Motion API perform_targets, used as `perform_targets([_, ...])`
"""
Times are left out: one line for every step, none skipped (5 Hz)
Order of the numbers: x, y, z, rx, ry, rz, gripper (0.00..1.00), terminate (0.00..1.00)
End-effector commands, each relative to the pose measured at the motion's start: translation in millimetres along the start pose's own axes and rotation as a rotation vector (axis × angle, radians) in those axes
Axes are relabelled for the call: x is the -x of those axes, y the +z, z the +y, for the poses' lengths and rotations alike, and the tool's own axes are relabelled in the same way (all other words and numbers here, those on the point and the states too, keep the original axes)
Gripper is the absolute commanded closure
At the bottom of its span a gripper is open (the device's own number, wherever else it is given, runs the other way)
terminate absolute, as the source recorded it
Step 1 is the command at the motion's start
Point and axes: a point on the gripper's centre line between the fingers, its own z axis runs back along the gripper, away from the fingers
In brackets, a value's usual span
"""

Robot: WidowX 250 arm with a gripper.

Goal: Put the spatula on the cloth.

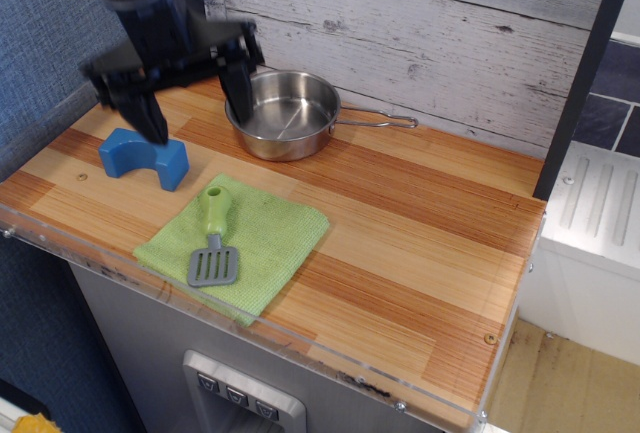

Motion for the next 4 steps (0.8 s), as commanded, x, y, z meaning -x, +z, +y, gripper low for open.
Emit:
perform_targets([-11.3, 35.3, 3.6, 0.039, 0.013, -0.080, 0.00, 0.00])
perform_targets([-11.3, 35.3, 3.6, 0.039, 0.013, -0.080, 0.00, 0.00])
perform_targets([-11.3, 35.3, 3.6, 0.039, 0.013, -0.080, 0.00, 0.00])
perform_targets([-11.3, 35.3, 3.6, 0.039, 0.013, -0.080, 0.00, 1.00])
